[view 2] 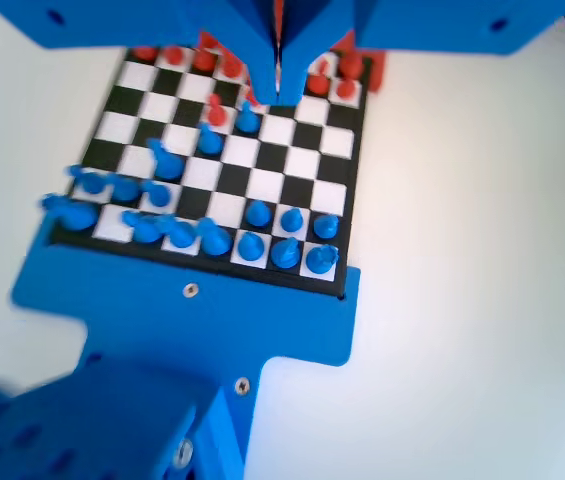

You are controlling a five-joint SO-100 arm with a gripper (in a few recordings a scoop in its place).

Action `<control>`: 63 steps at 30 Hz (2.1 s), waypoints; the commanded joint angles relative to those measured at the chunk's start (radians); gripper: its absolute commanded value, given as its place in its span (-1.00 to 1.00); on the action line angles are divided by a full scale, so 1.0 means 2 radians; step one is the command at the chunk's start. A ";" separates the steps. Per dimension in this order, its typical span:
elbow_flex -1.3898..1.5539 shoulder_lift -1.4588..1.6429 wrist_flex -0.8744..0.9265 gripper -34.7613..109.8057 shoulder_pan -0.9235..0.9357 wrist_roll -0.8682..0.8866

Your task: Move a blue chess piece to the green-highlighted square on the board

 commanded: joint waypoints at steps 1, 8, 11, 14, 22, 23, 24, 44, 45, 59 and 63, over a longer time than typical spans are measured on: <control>0.020 -0.041 -0.077 -0.51 0.024 0.025; 0.073 -0.117 -0.222 -0.51 0.010 0.107; 0.101 -0.117 -0.254 -0.50 -0.004 0.130; 0.123 -0.117 -0.272 -0.50 -0.015 0.143; 0.192 -0.120 -0.340 -0.47 -0.026 0.148; 0.197 -0.123 -0.347 -0.46 -0.028 0.147; 0.202 -0.126 -0.355 -0.46 -0.028 0.147; 0.233 -0.133 -0.387 -0.40 -0.029 0.124; 0.235 -0.134 -0.391 -0.40 -0.029 0.123; 0.229 -0.163 -0.415 -0.41 -0.032 0.122; 0.229 -0.170 -0.420 -0.41 -0.034 0.122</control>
